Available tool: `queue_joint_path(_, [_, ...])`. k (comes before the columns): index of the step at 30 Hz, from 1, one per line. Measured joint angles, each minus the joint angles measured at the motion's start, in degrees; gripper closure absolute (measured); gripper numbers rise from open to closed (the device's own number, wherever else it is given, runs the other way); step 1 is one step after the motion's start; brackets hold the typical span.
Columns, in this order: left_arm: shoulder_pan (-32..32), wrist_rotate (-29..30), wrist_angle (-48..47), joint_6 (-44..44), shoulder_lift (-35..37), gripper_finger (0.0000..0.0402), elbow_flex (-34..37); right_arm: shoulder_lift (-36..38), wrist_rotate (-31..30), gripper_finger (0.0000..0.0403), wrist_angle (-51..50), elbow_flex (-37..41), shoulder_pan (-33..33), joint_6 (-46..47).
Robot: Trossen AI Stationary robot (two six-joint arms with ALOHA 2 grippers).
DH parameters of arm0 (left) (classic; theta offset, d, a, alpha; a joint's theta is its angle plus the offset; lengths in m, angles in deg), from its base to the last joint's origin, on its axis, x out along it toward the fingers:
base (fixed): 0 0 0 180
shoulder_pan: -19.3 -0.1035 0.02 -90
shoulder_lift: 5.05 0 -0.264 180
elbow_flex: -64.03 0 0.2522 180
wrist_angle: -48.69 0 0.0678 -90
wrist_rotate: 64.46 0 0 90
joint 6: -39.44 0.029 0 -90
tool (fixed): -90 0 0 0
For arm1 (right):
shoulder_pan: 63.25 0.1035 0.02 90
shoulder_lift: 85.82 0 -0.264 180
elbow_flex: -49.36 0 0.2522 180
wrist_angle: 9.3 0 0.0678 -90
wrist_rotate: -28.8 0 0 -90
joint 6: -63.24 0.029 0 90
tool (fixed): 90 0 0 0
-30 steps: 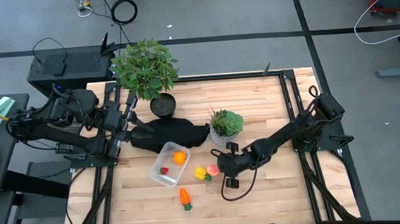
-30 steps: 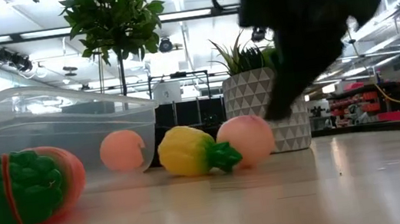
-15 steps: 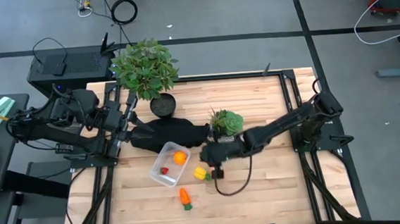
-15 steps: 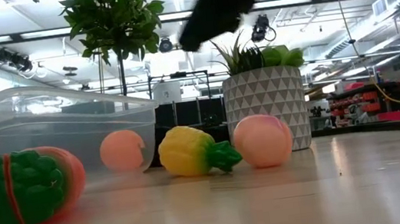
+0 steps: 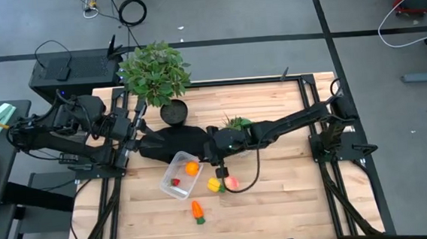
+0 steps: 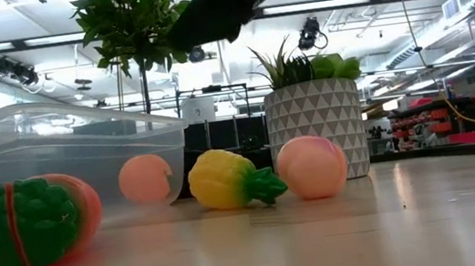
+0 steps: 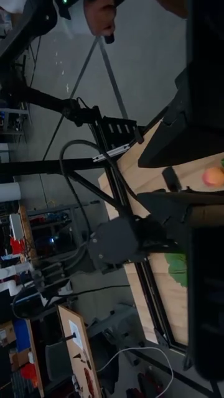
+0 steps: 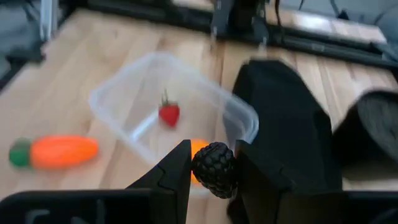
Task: Pick and placing Produce into tupperware
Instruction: Put the blackberry into the transparent bin, then put the carrot into the transparent bin
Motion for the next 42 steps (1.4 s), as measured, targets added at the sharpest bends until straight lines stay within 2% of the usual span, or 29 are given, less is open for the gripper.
queue_joint_path(5, [0.0,0.0,-0.1,0.0,0.0,0.032,0.0,-2.7,1.0,0.0284,0.0,-1.9,-0.1,-0.1])
queue_joint_path(12, [0.0,0.0,-0.2,0.0,0.0,0.0315,-0.1,-12.9,2.4,0.0284,-6.8,-17.8,-0.4,-4.0])
queue_joint_path(18, [0.0,0.0,-0.8,-0.2,0.0,0.032,-0.1,-19.8,7.9,0.0284,-14.4,-27.9,-1.2,-4.9])
queue_joint_path(26, [0.0,0.0,-1.8,-1.5,0.0,0.0317,0.0,-19.9,8.5,0.0282,-15.8,-27.8,-1.2,-4.1])
queue_joint_path(36, [0.0,0.0,-1.7,-1.5,0.0,0.0319,0.0,-19.9,8.6,0.0246,-17.6,-27.8,-1.1,-2.4])
queue_joint_path(42, [0.0,0.0,-1.7,-1.5,0.0,0.0313,0.0,-19.6,8.6,0.0237,-18.9,-27.8,-1.1,-1.9])
